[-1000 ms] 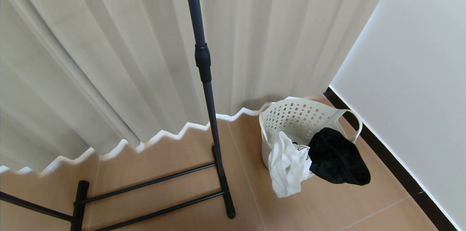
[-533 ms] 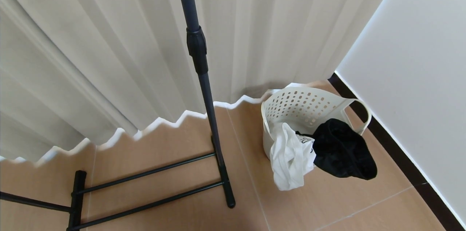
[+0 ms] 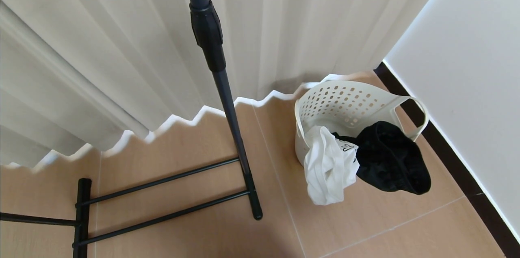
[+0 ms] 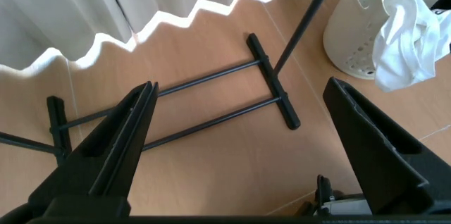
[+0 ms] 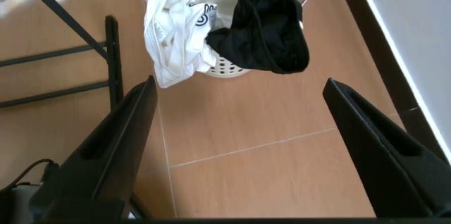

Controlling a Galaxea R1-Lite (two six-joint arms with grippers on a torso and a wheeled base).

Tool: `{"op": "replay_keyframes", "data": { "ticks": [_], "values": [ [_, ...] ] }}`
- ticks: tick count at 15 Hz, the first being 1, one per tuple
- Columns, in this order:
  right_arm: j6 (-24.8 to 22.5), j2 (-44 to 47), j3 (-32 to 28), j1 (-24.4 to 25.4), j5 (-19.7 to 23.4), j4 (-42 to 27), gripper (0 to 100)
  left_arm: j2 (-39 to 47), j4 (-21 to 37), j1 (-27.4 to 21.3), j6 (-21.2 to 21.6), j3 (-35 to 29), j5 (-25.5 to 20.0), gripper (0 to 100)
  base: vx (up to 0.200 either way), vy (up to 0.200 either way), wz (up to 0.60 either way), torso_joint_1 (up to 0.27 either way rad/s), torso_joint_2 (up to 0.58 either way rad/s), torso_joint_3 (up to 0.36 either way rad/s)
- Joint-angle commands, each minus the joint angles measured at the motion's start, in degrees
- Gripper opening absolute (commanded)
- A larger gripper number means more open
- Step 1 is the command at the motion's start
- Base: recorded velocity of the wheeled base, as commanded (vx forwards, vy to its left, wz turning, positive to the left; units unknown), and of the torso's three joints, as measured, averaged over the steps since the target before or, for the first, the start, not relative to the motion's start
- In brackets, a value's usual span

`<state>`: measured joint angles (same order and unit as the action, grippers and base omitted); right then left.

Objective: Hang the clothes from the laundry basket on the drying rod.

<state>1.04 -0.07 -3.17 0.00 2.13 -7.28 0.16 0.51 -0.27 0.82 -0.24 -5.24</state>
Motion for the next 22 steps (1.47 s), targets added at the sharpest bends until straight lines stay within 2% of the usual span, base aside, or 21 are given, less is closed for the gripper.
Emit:
{"op": "replay_keyframes", "data": {
  "ticks": [1,9,11,13,14,16,17,18,21,22],
  "values": [
    [0.19,0.07,0.01,0.0,-0.02,-0.02,100,0.02,0.02,0.0,-0.03,-0.02,-0.03,100,0.0,0.0,0.0,-0.002,0.0,-0.193],
    [-2.0,0.16,0.01,0.0,0.06,-0.28,100,0.02,0.02,0.0,-0.03,0.07,0.06,100,0.0,0.0,0.0,0.003,0.0,-0.188],
    [-5.08,6.14,-0.61,1.14,1.47,-0.02,100,0.02,0.02,0.0,0.24,-0.02,-0.12,100,0.0,0.0,0.0,-0.001,0.0,-0.035],
    [-5.78,20.46,-5.36,3.6,4.28,3.41,100,0.02,0.02,0.0,0.24,0.07,-0.03,100,0.0,0.0,0.0,0.0,0.0,0.0],
    [-5.78,27.41,-7.2,4.48,7.01,5.61,100,0.02,0.02,0.0,0.24,0.07,-0.03,100,0.0,0.0,0.0,0.0,0.0,0.0],
    [-6.05,39.01,-10.98,5.62,7.89,8.24,100,0.02,0.02,0.0,0.24,0.07,-0.03,100,0.0,0.0,0.0,0.0,0.0,0.0],
    [-7.98,46.3,-14.5,5.98,7.89,10.09,100,0.02,0.02,0.0,0.24,-0.02,-0.03,100,0.0,0.0,0.0,0.0,0.0,0.0],
    [-12.37,51.66,-18.45,6.94,7.97,10.44,100,0.02,0.02,0.0,0.24,-0.02,-0.03,100,0.0,0.0,0.0,0.0,0.0,0.0],
    [-22.31,61.86,-24.78,9.58,7.97,10.35,100,0.02,0.02,0.0,0.24,0.07,-0.03,100,0.0,0.0,0.0,0.0,0.0,0.0],
    [-29.51,68.01,-28.3,10.11,7.97,10.53,100,0.02,0.02,0.0,0.24,-0.02,-0.03,100,0.0,0.0,0.0,0.0,0.0,0.0]
  ]
}}
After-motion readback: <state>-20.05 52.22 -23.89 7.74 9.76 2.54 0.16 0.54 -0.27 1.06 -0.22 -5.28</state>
